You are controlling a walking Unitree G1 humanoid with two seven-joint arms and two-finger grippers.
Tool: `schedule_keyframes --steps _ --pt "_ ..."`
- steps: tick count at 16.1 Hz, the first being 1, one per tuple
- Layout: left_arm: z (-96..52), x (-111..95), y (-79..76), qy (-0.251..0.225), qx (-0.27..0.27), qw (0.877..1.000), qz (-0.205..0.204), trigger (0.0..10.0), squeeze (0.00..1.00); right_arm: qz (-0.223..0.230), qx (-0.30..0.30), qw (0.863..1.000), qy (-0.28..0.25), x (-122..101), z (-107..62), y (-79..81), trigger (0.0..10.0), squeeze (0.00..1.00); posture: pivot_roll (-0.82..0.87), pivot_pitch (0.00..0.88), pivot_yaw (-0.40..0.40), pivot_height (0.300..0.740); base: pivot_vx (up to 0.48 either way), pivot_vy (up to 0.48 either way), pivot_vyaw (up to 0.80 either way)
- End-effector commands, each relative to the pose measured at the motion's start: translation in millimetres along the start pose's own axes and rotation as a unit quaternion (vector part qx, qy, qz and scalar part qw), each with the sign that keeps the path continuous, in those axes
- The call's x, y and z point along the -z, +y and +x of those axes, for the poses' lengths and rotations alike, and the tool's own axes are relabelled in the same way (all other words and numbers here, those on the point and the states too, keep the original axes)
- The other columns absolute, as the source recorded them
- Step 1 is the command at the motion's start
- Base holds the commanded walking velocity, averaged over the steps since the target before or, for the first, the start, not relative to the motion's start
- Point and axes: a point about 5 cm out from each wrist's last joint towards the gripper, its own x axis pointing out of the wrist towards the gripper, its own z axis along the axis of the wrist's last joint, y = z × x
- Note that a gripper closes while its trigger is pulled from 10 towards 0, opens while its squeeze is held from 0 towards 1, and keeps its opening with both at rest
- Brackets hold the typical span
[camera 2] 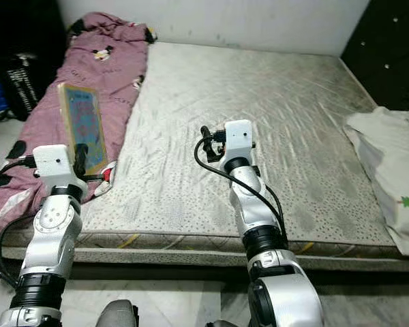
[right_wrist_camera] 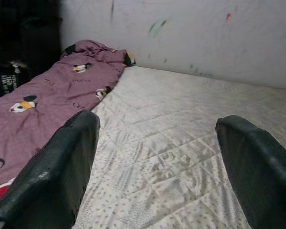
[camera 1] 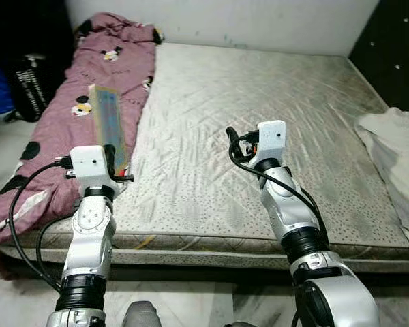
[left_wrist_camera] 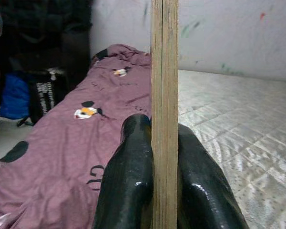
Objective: Clean up the room
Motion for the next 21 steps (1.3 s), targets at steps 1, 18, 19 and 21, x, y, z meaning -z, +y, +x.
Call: schedule_keyframes --steps 1,18,19,21 --pt "4.4 -13.3 -4.6 -0.03 0.01 0.999 -0.002 10.0 0.0 -0.004 0.004 1.0 -0.004 -2.6 1.2 -3.9 10.0 0.0 0.1 0.0 -0.07 0.74 0.0 -0.262 0.0" --pt "4.7 -12.5 -7.5 -0.03 0.011 0.999 -0.011 10.0 0.0 -0.011 -0.003 1.0 0.001 -0.7 1.2 -4.3 10.0 0.0 0.1 0.0 -0.081 0.74 0.0 -0.298 0.26" --pt "3.5 -12.0 -7.7 -0.03 0.01 0.999 -0.013 10.0 0.0 -0.01 -0.002 1.0 0.002 0.1 0.3 -4.7 10.0 0.0 0.1 0.0 -0.082 0.74 0.0 -0.319 0.0" --pt "1.7 -11.0 -8.3 -0.027 0.011 0.999 -0.015 10.0 0.0 -0.01 -0.001 1.0 0.003 1.6 -1.4 -5.4 10.0 0.0 0.1 0.0 -0.081 0.74 0.0 -0.321 0.0"
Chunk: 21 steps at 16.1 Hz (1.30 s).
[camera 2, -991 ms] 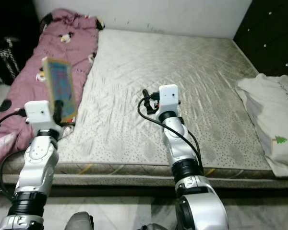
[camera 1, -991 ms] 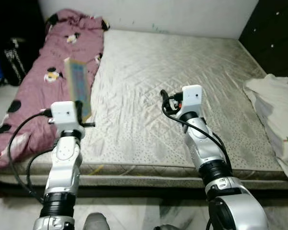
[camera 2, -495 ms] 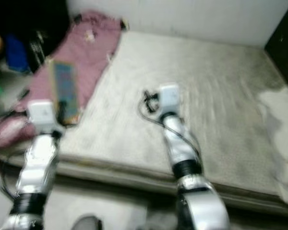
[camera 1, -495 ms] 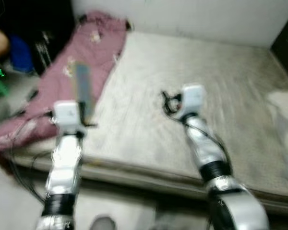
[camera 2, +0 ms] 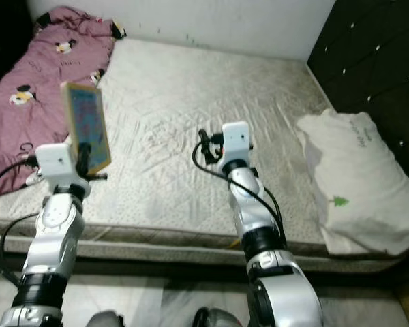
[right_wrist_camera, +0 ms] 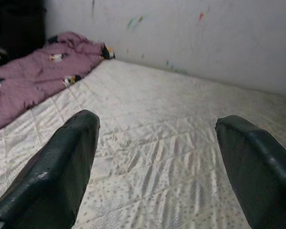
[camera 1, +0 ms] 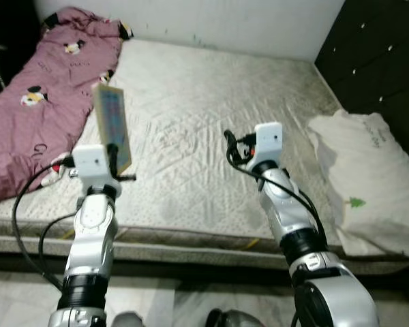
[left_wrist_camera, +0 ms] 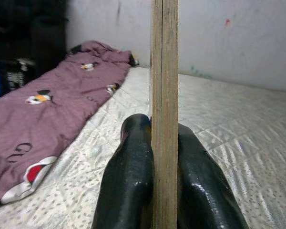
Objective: Clean up the room
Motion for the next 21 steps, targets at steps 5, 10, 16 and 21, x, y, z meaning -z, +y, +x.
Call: schedule_keyframes --steps 5,10,16,21 --pt "-2.6 -9 -10.3 -0.023 0.015 1.0 -0.011 10.0 0.0 -0.005 0.012 1.0 0.005 4 -6.3 -11.4 10.0 0.0 0.1 0.0 -0.085 0.74 0.0 -0.191 0.0" --pt "-5.9 -8 -12.1 -0.029 0.013 0.999 -0.033 10.0 0.0 -0.009 0.01 1.0 0.01 8 -9.4 -11.3 10.0 0.0 0.1 0.0 -0.092 0.74 0.0 0.0 0.0" --pt "-6.9 -10 -11.4 -0.041 -0.008 0.999 -0.021 10.0 0.0 -0.002 0.018 1.0 0.005 10 -13.1 -12.2 10.0 0.0 0.09 0.0 -0.078 0.74 0.0 0.0 0.0" --pt "-9.3 -8 -4.7 -0.041 0.001 0.998 -0.051 10.0 0.0 0.006 0.018 1.0 0.006 12 -14.3 -9.3 10.0 0.0 0.09 0.0 -0.073 0.74 0.0 0.0 -0.15"
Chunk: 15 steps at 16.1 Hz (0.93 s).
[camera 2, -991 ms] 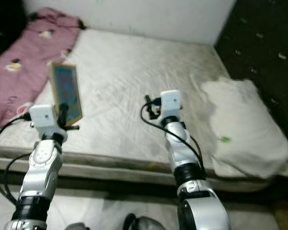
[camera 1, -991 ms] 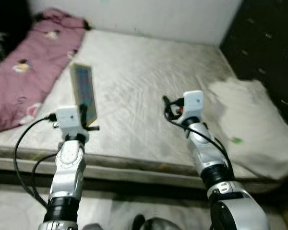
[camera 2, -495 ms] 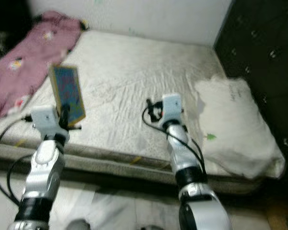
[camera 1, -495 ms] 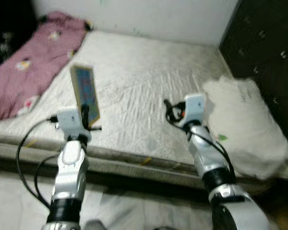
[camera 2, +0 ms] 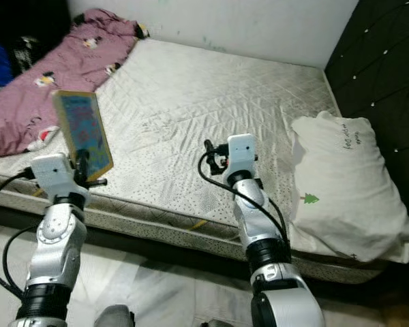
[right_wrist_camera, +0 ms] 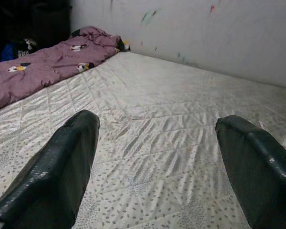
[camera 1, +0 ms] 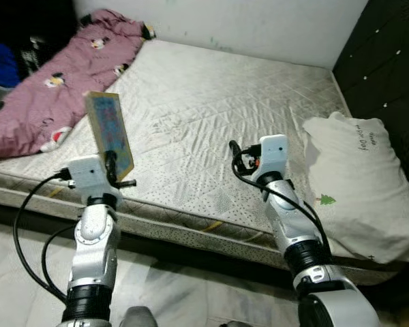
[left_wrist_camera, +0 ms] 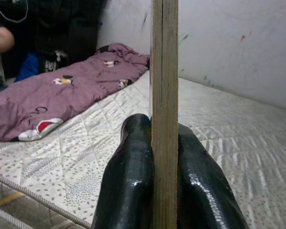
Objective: Clean up the room
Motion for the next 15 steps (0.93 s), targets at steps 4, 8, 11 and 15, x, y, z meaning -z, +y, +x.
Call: schedule_keyframes --steps 4,8,11,15 --pt "-3.7 -6 -6.8 -0.021 0.025 0.999 -0.011 10.0 0.0 -0.001 0.016 1.0 -0.002 2 -7.0 -7.7 10.0 0.0 0.1 0.0 -0.065 0.74 0.0 0.0 -0.8" --pt "-6.1 -5 -11.5 -0.016 0.034 0.999 -0.023 10.0 0.0 -0.001 0.021 1.0 -0.001 6 -12.8 -7.4 10.0 0.0 0.08 0.0 -0.049 0.74 0.0 0.127 -0.32" --pt "-9.1 -7 -15.8 -0.017 0.047 0.998 -0.025 10.0 0.0 0.001 0.021 1.0 0.008 12 -18.3 -5.9 10.0 0.0 0.09 0.0 -0.043 0.74 0.0 0.286 0.0" --pt "-15.1 -6 -15.9 -0.014 0.057 0.998 -0.022 10.0 0.0 0.009 0.02 1.0 0.014 11 -18.7 -3.4 10.0 0.0 0.1 0.0 -0.048 0.74 0.14 0.308 0.0"
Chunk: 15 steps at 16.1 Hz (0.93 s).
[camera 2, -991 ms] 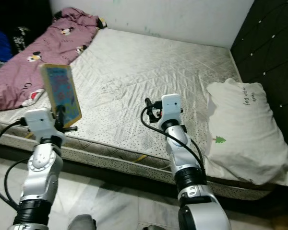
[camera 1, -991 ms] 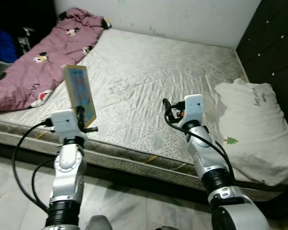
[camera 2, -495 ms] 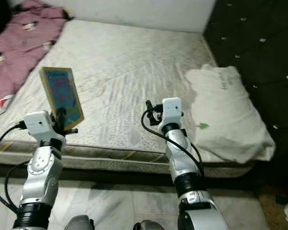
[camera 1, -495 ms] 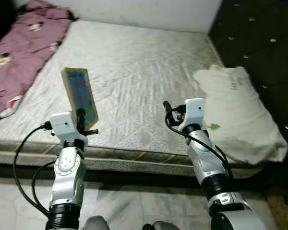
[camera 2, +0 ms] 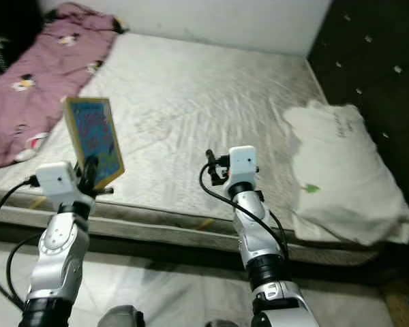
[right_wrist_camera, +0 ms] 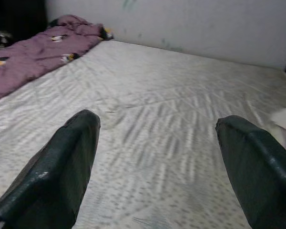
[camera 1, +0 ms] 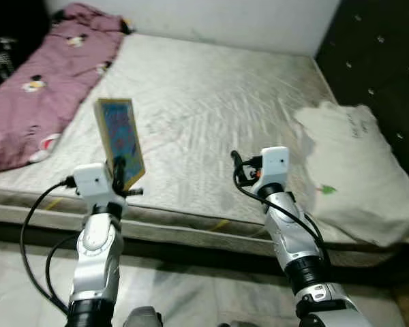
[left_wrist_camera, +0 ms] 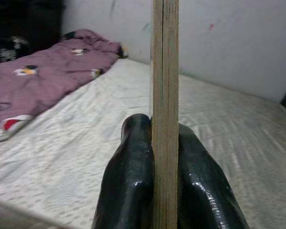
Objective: Clean up the room
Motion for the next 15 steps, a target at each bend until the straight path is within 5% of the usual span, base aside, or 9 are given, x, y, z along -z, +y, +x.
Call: schedule_keyframes --steps 1,15 --pt "1.8 -14.8 -8.8 -0.031 0.02 0.999 0.0 10.0 0.0 -0.001 0.002 1.0 -0.008 -5.9 1.2 -2.6 10.0 0.0 0.1 0.0 -0.052 0.74 0.319 0.36 0.0" --pt "-0.8 -16.4 -14.1 -0.038 0.027 0.999 -0.013 10.0 0.0 -0.007 -0.001 1.0 -0.004 -9.6 -2.6 -5.9 10.0 0.0 0.08 0.0 -0.068 0.74 0.045 0.052 0.0"
